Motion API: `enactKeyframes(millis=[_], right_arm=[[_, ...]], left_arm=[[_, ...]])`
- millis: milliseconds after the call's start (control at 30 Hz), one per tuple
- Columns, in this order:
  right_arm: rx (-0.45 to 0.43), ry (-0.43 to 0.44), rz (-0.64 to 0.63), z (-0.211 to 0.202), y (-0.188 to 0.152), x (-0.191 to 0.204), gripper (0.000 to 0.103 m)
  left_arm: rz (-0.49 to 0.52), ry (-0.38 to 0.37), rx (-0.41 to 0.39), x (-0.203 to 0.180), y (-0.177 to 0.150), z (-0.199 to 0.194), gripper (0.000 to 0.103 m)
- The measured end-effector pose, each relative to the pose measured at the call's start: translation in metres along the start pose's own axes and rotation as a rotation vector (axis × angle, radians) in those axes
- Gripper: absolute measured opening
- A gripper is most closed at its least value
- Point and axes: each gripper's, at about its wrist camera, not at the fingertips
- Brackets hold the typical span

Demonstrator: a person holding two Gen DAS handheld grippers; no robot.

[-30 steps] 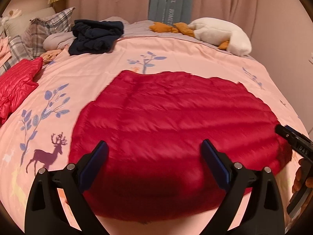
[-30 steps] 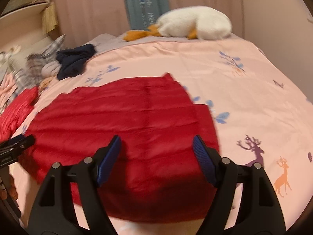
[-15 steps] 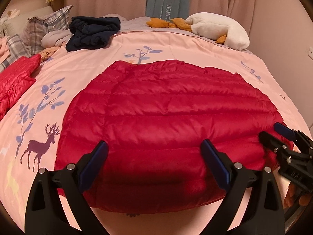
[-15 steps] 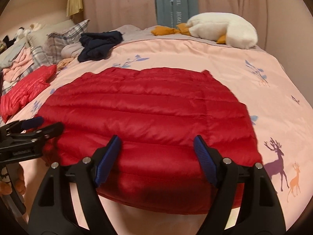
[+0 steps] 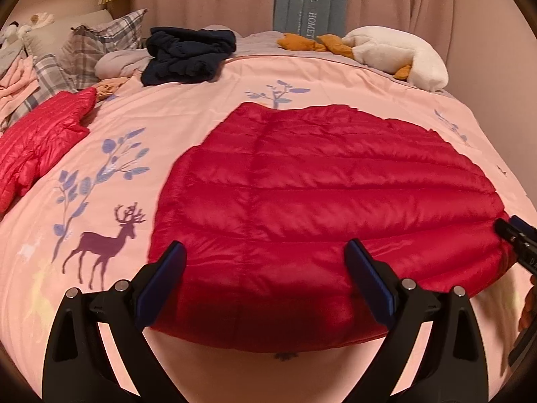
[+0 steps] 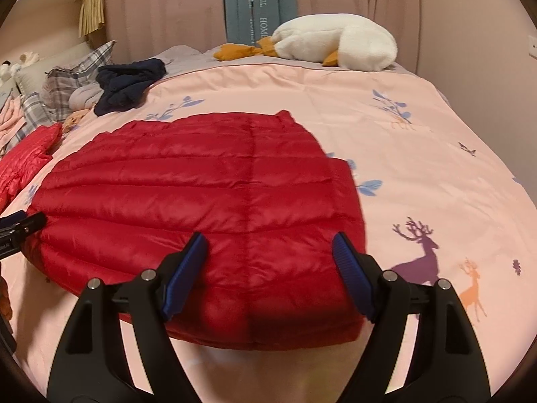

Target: Fold large clothes

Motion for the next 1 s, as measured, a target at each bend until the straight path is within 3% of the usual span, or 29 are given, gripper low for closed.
enactKeyframes(millis=[467,767,900,1000], right_arm=[[-0.009,-0.037,0.089,-0.018,-0.005,-0.037,0.079],[-0.04,0.18,-0.075,-0.037,-0.017,0.034,0.081],[-0.023,0.2,-0.15,-0.026,-0.022,0.067,0.081],[-0.009,0.184,-0.158,-0.017,-0.024,0.07,0.081]], left_arm=[[-0.071,-0.012,0.012,0.029,-0.012,-0.017,0.097],[0.012,-0.096,-0.019,-0.024,-0.022,-0.031,0.097],[0.049,-0.099,0.004,-0.044,-0.028,-0.022,0.097],[0.054,-0.098,0.013,-0.046,-0.03,-0.018,0.097]])
Point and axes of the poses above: each gripper's, at about its wrist camera, not at the fingertips, and z roughly the way its jaws point, x to its left, y to its top, and after that the axes turned 3 degrees about z, right-handed
